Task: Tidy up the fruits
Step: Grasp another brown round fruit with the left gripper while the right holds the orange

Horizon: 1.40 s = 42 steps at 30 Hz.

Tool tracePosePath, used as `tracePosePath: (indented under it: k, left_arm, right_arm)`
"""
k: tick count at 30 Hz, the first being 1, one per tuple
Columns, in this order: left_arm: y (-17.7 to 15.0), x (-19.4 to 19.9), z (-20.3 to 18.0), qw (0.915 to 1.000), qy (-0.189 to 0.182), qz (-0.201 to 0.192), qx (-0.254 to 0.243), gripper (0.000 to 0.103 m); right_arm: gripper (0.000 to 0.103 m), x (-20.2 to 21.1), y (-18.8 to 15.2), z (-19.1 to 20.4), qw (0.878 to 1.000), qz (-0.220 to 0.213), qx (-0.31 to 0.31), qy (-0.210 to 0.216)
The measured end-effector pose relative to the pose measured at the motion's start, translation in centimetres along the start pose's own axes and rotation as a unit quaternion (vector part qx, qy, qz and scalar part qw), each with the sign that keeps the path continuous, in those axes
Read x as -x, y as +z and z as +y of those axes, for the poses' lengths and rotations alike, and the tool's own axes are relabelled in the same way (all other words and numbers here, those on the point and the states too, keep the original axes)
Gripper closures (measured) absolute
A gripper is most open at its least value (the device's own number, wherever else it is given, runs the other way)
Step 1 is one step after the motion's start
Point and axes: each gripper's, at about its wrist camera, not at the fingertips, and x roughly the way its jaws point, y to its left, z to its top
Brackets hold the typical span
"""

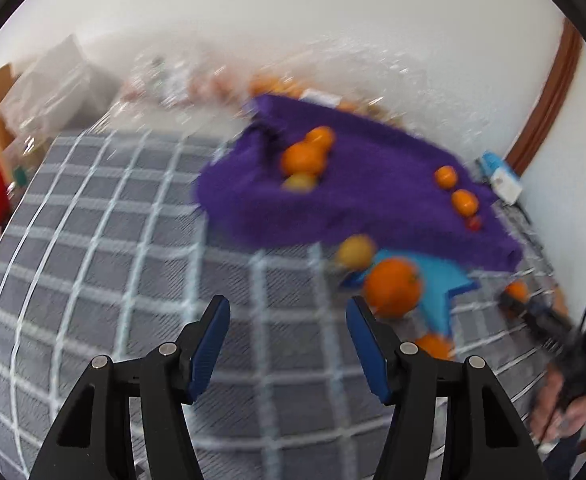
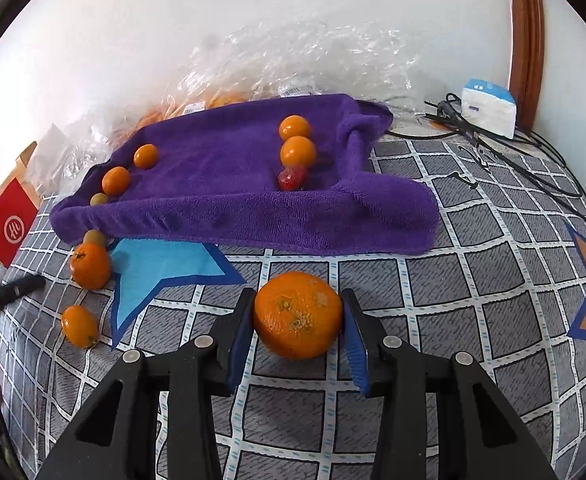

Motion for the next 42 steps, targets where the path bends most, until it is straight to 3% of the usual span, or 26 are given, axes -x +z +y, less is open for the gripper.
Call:
tracePosePath:
  k: [4, 7, 14, 16, 17, 23, 25, 27, 30, 35, 38, 39, 42]
  left_arm:
    - [2.1, -1.1, -2.6, 0.9998, -0.019, -0.004, -0.008, 0.050]
    - [3.2, -2.4, -3.8, 0.9998, -0.012, -0.003, -0.012, 0.057]
    - [4.1, -5.4, -3.9, 0.9991, -0.015, 0.038, 0.008, 0.069]
    - [4.1, -6.0, -3.7, 0.9987, -0.010, 0.048, 0.014, 0.080]
    - [4.1, -6.3, -3.7, 0.9983, -0.010, 0.054, 0.016, 0.080]
    - [3.9, -4.1, -2.1, 0.9988, -0.018, 0.036, 0.028, 0.081]
    - [3.3, -2.6, -1.2, 0.9994, -0.005, 0.028, 0.019, 0.088]
    - [2.5, -1.4, -0.3, 0.9996, 0.018, 0.021, 0.007, 0.088]
    - [1.1, -0.9, 0.8, 0.9994, 0.025, 0.022, 0.001, 0.088]
    - [-0.2, -0.4, 2.2, 0.9993, -0.021, 0.009, 0.029, 0.088]
    - [0.4, -0.3, 1.2, 0.9990, -0.038, -0.006, 0.022, 0.074]
    - [0.6, -0.6, 0.7, 0.9993, -0.034, -0.008, 0.015, 0.063]
    - [0.7, -2.1, -0.7, 0.9999, -0.009, 0.009, -0.012, 0.060]
  right_arm:
    - [0.061, 0.0, 0.0, 0.2, 1.000, -0.002, 0.007, 0.001]
    - [0.062, -0.1, -0.1, 0.1, 1.000, 0.002, 0.007, 0.002]
    - [0.062, -0.3, -0.1, 0.2, 1.000, 0.004, 0.011, 0.008]
    - [0.062, -0.4, -0.1, 0.3, 1.000, 0.006, 0.014, 0.009]
    - [0.062, -0.5, -0.1, 0.3, 1.000, 0.005, 0.015, 0.008]
    - [0.062, -0.4, -0.1, 0.4, 1.000, 0.005, 0.017, 0.009]
    - [0.062, -0.4, -0.1, 0.3, 1.000, 0.005, 0.014, 0.009]
    - [0.062, -0.5, -0.1, 0.1, 1.000, 0.007, 0.011, 0.008]
    - [0.061, -0.5, -0.1, 0.2, 1.000, 0.008, 0.015, 0.003]
    - [0.062, -0.5, -0.2, 0.1, 1.000, 0.007, 0.014, 0.003]
    - [0.062, -0.4, -0.2, 0.2, 1.000, 0.007, 0.016, 0.002]
    - [0.062, -0.4, -0.2, 0.2, 1.000, 0.006, 0.016, 0.002]
    - [0.062, -0.4, -0.2, 0.1, 1.000, 0.006, 0.013, 0.003]
